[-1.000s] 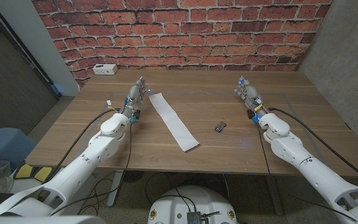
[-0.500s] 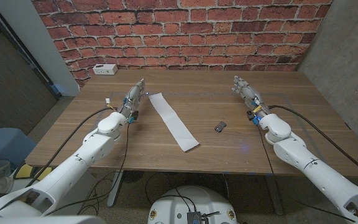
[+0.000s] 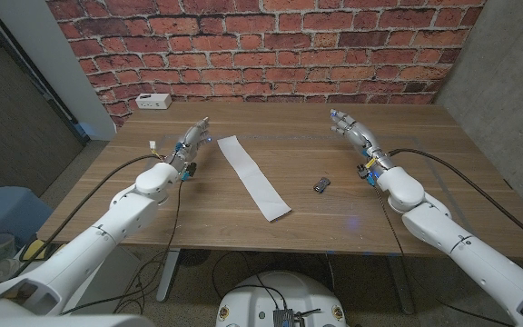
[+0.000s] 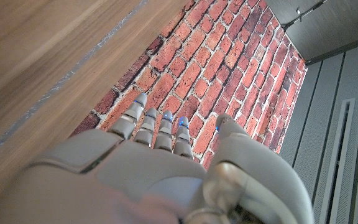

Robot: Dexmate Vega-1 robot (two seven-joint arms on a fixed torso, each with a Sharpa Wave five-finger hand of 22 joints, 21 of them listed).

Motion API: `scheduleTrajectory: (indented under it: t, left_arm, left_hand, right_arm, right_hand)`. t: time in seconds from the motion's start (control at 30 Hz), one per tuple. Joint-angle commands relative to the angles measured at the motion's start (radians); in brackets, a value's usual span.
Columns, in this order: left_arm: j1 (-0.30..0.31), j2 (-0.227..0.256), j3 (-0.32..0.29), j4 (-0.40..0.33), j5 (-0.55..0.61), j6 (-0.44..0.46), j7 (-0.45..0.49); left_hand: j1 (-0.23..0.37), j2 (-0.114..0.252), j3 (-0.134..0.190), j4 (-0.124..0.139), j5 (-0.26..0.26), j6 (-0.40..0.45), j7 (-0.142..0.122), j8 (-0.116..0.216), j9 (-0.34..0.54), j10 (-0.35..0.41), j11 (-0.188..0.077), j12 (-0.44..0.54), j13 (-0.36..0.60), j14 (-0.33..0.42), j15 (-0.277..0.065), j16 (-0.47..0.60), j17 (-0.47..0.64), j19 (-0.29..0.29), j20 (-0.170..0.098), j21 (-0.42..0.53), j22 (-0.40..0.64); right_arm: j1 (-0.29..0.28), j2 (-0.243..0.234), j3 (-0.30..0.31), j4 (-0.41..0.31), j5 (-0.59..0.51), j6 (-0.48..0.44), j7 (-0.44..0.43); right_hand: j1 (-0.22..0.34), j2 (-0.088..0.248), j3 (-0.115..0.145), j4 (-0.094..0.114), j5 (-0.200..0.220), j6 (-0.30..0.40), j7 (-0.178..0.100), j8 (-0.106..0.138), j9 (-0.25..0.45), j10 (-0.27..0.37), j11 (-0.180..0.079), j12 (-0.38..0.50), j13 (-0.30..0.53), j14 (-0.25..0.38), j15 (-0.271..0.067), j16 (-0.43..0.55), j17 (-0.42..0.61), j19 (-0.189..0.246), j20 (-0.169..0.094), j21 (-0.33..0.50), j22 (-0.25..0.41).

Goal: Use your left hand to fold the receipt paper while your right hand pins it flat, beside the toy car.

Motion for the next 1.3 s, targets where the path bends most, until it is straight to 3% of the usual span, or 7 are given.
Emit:
scheduleTrajectory:
  t: [0.03,0.8,1.3]
  left_arm:
    - [0.033,0.067,-0.022,-0.075,0.017,0.062,0.024]
    - [0.019,0.153,-0.024,-0.121,0.059,0.157,0.002]
    - [-0.001,0.199,-0.01,-0.154,0.109,0.238,0.01]
  left_hand:
    - [0.023,0.022,0.015,-0.009,-0.005,0.013,0.001,0.004,0.001,0.017,-0.001,0.006,0.002,0.012,-0.003,-0.002,0.002,0.008,0.013,0.004,0.005]
    - [0.064,0.029,0.049,-0.04,-0.029,0.056,0.005,0.001,0.002,0.073,0.008,0.009,0.003,0.07,-0.001,-0.003,0.002,0.038,0.025,0.001,0.007]
    - [0.072,0.03,0.058,-0.044,-0.035,0.067,0.008,-0.001,0.003,0.082,0.005,0.006,0.004,0.077,-0.006,-0.007,0.003,0.043,0.027,-0.002,0.007]
  right_arm:
    - [-0.044,-0.043,-0.009,-0.096,-0.136,0.0,-0.044]
    - [-0.14,-0.105,0.001,-0.243,-0.34,-0.02,-0.102]
    - [-0.16,-0.109,-0.009,-0.276,-0.469,0.013,-0.137]
  right_hand:
    - [0.014,0.001,0.016,0.0,-0.005,0.019,-0.002,0.005,0.002,0.016,0.0,0.008,0.004,0.016,-0.001,0.007,0.005,0.006,0.008,0.003,0.005]
    - [0.027,-0.001,0.051,0.004,-0.006,0.072,0.002,0.007,0.003,0.062,-0.001,0.008,0.004,0.06,-0.022,0.014,0.007,0.03,0.007,0.006,0.005]
    - [0.039,-0.001,0.075,0.004,-0.006,0.13,0.004,0.012,0.003,0.129,0.004,0.018,0.004,0.112,-0.04,0.028,0.009,0.056,0.006,0.01,0.006]
